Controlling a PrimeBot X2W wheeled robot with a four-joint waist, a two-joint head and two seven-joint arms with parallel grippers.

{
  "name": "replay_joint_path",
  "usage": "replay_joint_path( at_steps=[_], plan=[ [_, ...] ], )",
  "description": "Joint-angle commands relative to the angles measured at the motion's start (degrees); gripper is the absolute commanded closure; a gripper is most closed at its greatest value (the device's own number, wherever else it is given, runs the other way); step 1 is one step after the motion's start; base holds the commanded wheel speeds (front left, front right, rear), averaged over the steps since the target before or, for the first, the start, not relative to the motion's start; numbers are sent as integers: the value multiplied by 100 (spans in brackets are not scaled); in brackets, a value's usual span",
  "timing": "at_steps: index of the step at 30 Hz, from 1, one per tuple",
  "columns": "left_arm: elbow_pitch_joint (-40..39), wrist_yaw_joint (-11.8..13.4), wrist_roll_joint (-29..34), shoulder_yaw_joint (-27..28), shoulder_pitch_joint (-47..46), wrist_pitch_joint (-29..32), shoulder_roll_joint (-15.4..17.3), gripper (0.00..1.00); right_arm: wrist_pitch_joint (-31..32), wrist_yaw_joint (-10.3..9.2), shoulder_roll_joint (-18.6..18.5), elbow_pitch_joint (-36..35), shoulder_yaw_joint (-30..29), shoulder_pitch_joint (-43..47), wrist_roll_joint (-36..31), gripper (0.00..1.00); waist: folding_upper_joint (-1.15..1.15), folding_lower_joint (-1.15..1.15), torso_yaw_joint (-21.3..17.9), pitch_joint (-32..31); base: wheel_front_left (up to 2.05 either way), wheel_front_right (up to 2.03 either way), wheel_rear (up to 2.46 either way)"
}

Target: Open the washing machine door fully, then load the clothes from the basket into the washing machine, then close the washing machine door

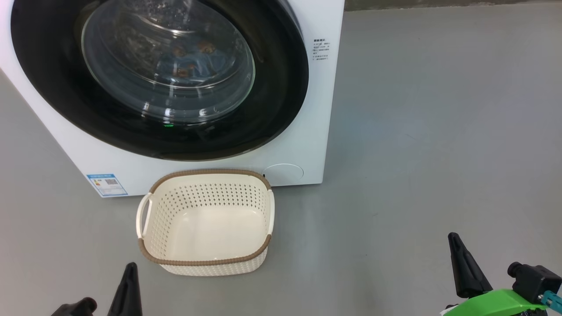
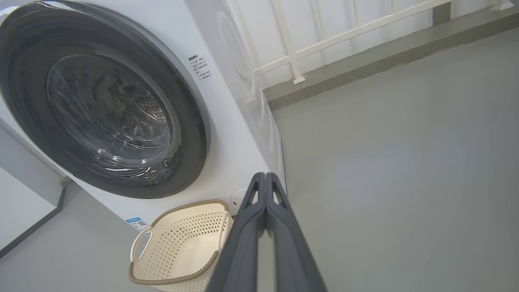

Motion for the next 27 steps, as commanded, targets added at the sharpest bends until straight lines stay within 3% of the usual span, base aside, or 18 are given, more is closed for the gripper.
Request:
replay_joint_path(
  at_steps=[1, 27],
  plan=[
    [-96, -24, -175, 74, -193, 35, 73, 100, 40, -6, -19, -118, -13, -174, 243, 100, 0, -1, -4, -3, 0, 0, 0],
    [17, -56, -1799, 204, -372, 455, 102, 100, 464, -13, 5, -54, -78, -282, 1756, 100, 0, -1, -63, -46, 0, 0, 0]
  ],
)
